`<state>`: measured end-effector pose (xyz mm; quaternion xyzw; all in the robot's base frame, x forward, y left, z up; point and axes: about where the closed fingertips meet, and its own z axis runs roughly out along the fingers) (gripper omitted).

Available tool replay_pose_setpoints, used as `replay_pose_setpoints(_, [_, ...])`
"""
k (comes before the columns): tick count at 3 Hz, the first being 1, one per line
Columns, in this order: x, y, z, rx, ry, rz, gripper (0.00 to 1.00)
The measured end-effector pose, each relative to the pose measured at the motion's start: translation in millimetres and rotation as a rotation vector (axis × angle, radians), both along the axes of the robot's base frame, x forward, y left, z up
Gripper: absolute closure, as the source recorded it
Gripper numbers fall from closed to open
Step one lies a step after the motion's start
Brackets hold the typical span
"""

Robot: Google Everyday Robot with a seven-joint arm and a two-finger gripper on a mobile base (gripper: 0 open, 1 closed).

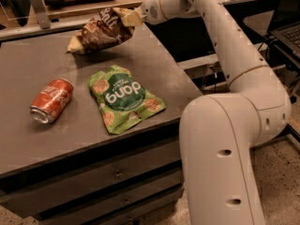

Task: Move brown chip bag near green jalapeno chip bag

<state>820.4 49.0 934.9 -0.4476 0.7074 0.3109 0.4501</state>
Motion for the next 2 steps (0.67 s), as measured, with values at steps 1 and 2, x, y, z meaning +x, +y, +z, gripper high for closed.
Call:
replay_pose_setpoints(1, [-16.3, -22.0, 8.0, 0.006, 0.052, -0.040, 1.00])
replay_pose_setpoints(2, [-45.5, -40.5, 13.1, -0.008, 0.124, -0.070, 1.00])
